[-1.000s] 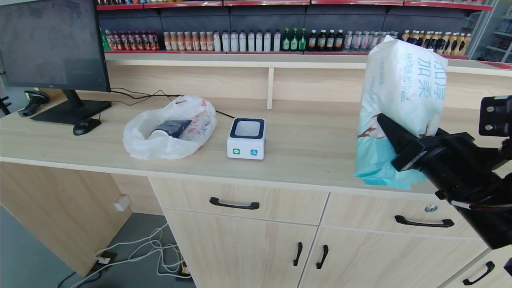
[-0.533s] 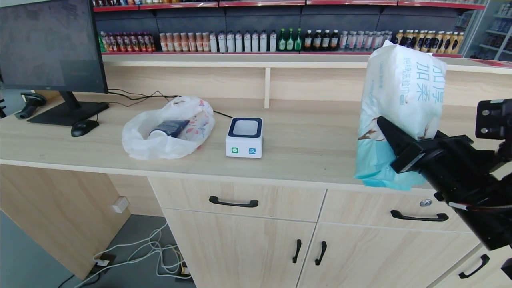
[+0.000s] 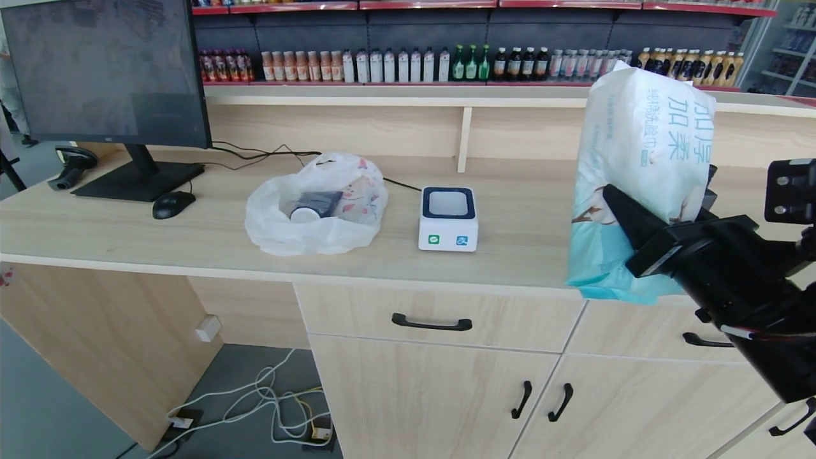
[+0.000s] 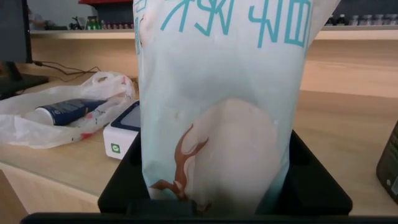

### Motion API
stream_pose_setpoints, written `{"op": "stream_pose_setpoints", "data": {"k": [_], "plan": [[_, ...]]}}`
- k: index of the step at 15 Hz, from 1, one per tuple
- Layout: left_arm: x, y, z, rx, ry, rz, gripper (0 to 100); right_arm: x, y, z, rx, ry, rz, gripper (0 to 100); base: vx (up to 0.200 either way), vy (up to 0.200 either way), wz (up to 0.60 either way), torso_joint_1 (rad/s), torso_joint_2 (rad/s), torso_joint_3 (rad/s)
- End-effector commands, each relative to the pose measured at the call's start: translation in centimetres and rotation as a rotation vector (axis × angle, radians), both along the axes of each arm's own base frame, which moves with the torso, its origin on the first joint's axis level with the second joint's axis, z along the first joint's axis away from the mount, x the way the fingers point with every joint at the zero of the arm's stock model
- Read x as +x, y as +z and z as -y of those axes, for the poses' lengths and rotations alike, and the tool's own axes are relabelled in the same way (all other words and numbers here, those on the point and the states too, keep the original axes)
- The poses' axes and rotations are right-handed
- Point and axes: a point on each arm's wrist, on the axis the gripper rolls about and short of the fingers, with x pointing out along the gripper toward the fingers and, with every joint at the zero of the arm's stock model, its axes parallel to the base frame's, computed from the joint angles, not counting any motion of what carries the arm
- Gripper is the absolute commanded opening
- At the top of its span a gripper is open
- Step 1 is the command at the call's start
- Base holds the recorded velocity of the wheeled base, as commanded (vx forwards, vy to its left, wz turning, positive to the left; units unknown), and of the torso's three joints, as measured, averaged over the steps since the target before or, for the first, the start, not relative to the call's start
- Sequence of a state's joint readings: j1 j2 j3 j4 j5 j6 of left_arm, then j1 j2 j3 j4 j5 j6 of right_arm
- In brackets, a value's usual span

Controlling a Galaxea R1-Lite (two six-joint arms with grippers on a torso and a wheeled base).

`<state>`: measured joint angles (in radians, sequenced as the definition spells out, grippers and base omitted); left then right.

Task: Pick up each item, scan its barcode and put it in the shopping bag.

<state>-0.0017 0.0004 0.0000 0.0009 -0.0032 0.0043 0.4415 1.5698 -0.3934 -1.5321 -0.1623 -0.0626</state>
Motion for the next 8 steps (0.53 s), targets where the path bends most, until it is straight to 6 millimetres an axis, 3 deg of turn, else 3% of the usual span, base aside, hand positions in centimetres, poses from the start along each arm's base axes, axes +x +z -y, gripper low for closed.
{"op": "stream_pose_setpoints", "data": {"k": [1, 8], "plan": [[0.0, -0.01, 0.0, 0.0, 0.0, 0.0, 100, -0.09, 0.07, 0.0, 0.001, 0.001, 0.003, 0, 0.0, 0.2, 0.0, 0.002, 0.01, 0.002], [0.0, -0.01, 0.0, 0.0, 0.0, 0.0, 100, -0.05, 0.06, -0.03, 0.0, 0.003, 0.002, 0, 0.0, 0.2, 0.0, 0.003, 0.0, 0.004]]}}
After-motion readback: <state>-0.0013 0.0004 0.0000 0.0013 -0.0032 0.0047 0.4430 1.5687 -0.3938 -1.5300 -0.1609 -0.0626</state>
